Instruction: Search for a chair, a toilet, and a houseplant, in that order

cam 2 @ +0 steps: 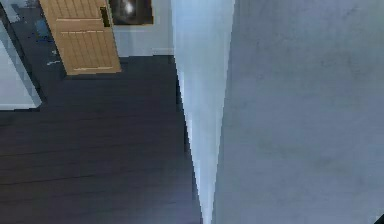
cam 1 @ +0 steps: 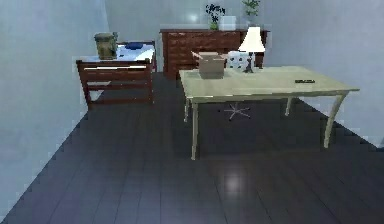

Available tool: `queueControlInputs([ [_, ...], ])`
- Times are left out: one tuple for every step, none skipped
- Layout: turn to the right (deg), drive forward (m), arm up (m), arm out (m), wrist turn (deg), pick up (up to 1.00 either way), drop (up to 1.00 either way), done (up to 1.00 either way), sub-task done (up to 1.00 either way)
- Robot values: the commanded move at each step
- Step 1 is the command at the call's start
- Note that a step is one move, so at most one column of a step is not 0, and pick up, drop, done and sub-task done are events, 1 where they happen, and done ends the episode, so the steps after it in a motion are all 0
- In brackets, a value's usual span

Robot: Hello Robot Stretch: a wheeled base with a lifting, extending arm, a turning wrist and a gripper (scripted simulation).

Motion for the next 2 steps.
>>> queueControlInputs([
  [36.0, 0.00, 0.00, 0.00, 0.0, 0.00, 0.00, 0.00, 0.00],
  [0.0, 0.45, 0.00, 0.00, 0.0, 0.00, 0.00, 0.00, 0.00],
])
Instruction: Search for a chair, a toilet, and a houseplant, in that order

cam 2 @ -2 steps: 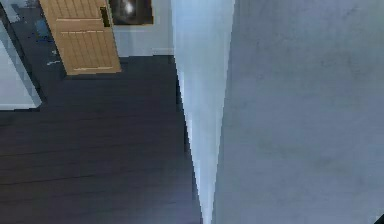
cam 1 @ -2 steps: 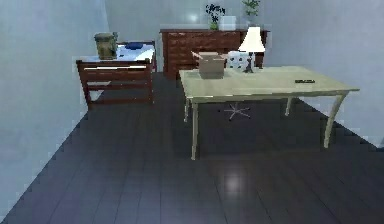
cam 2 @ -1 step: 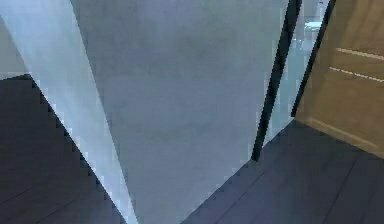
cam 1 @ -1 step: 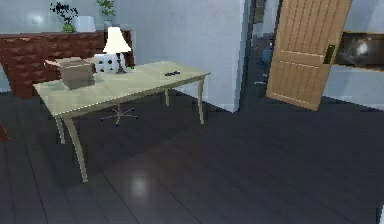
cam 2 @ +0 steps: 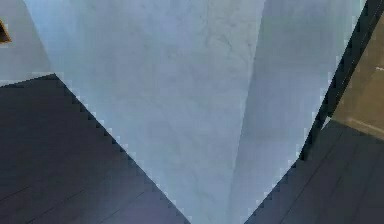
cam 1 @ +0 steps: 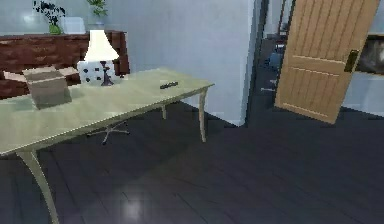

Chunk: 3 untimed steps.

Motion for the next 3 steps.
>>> queueControlInputs([
  [30.0, 0.00, 0.00, 0.00, 0.0, 0.00, 0.00, 0.00, 0.00],
  [0.0, 1.00, 0.00, 0.00, 0.0, 0.00, 0.00, 0.00, 0.00],
  [3.0, 0.00, 0.00, 0.00, 0.0, 0.00, 0.00, 0.00, 0.00],
])
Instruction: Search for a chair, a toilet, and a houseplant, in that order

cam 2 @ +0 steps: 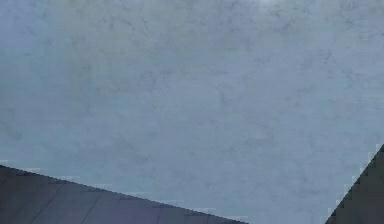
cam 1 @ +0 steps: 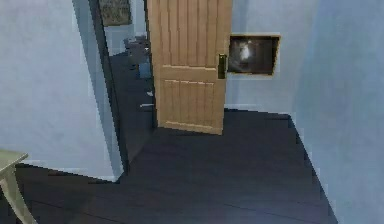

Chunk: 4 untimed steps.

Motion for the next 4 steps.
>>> queueControlInputs([
  [0.0, 1.00, 0.00, 0.00, 0.0, 0.00, 0.00, 0.00, 0.00],
  [0.0, 0.60, 0.00, 0.00, 0.0, 0.00, 0.00, 0.00, 0.00],
  [-45.0, 0.00, 0.00, 0.00, 0.0, 0.00, 0.00, 0.00, 0.00],
  [-24.0, 0.00, 0.00, 0.00, 0.0, 0.00, 0.00, 0.00, 0.00],
])
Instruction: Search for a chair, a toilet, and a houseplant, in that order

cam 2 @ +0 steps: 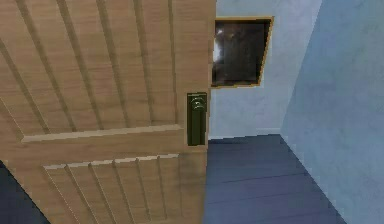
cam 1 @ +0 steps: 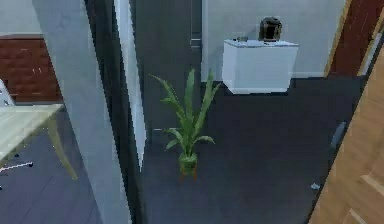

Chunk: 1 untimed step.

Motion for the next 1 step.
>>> queueControlInputs([
  [0.0, 0.00, 0.00, 0.00, 0.0, 0.00, 0.00, 1.00, 0.00],
])
